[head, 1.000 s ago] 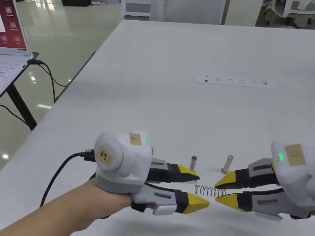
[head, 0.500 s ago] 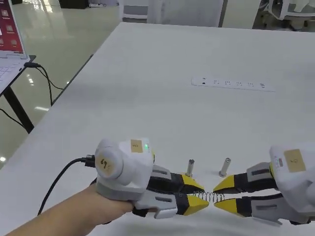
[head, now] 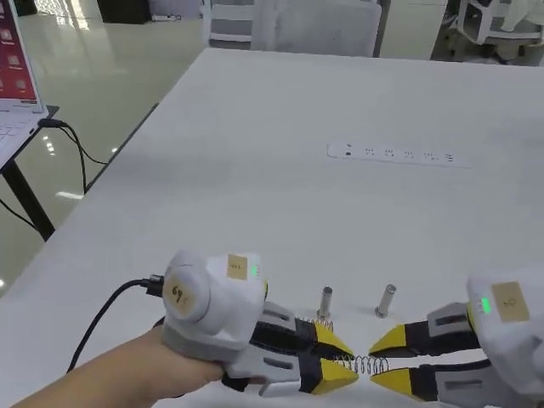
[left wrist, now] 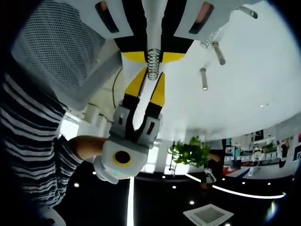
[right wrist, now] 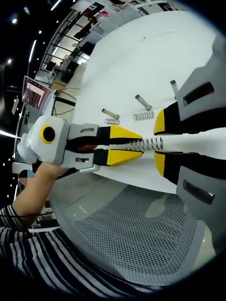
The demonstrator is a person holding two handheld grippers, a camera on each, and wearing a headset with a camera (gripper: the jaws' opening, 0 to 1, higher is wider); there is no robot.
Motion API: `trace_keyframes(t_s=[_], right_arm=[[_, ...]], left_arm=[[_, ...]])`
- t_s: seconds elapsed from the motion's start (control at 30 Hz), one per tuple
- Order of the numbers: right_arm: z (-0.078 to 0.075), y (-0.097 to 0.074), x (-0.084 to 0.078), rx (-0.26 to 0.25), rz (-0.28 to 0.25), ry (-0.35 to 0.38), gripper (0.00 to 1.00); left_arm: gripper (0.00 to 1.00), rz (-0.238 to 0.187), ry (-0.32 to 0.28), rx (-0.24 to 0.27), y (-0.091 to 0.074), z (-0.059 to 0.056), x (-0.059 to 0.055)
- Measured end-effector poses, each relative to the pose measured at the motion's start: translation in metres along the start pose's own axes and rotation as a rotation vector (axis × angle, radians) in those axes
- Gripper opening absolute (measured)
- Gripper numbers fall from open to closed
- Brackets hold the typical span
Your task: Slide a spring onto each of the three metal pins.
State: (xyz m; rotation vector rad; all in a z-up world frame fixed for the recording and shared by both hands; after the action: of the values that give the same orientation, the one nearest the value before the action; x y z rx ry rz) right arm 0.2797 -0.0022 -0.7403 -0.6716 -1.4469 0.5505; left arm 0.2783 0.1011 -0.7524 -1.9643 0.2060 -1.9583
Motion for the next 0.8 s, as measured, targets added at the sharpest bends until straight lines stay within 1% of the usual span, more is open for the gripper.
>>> trace_keyframes(t_s=[0.03,0.1,0.23,0.3,0.37,0.57,0.6,0.67,0.7,0.8], right_arm=[[0.000,0.000,-0.003,0.000,0.011,-0.005,0.12],[0.000,0.000,-0.005,0.004,0.013,-0.003,0.12],[0.003,-0.001,-0.002,0.008,-0.009,-0.001,0.10],[0.003,0.000,-0.001,0.012,-0.011,-0.002,0.08],[0.003,0.000,-0.002,0.013,0.006,-0.008,0.08],[0.005,0.000,-0.001,0.014,0.016,-0.020,0.08],[0.005,0.000,-0.001,0.013,0.023,-0.021,0.07],[0.005,-0.001,0.002,0.003,0.028,-0.045,0.07],[0.005,-0.003,0.004,-0.005,0.025,-0.055,0.07],[0.004,-0.008,0.010,-0.004,0.018,-0.059,0.07]], left_arm=[[0.02,0.004,0.001,0.000,0.000,0.000,-0.001],[0.02,0.006,0.000,-0.004,-0.001,0.000,-0.001],[0.02,0.008,0.001,-0.012,-0.001,0.000,0.000],[0.02,0.007,0.002,-0.020,0.000,-0.002,0.000],[0.02,0.009,0.008,-0.021,0.001,-0.002,0.000],[0.02,0.017,0.011,-0.025,0.000,-0.003,0.000],[0.02,0.020,0.013,-0.026,0.001,-0.003,-0.001],[0.02,0.025,0.017,-0.021,0.001,-0.002,-0.002],[0.02,0.026,0.018,-0.017,0.001,-0.002,-0.002],[0.02,0.031,0.023,-0.012,0.001,-0.002,-0.003]])
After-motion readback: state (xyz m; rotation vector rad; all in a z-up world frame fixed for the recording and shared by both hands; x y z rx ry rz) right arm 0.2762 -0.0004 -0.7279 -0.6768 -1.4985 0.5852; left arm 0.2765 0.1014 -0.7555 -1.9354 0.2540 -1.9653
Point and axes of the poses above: the centre of the closed fingertips' face, and the gripper's own axes: y roughly forward along the fingers, z roughly to its left, x roughly out of its top, the point moved 6 cm from there along -y, roughly backward along the fingers, and after that the axes turned 12 degrees about y, right-handed, at the moved point
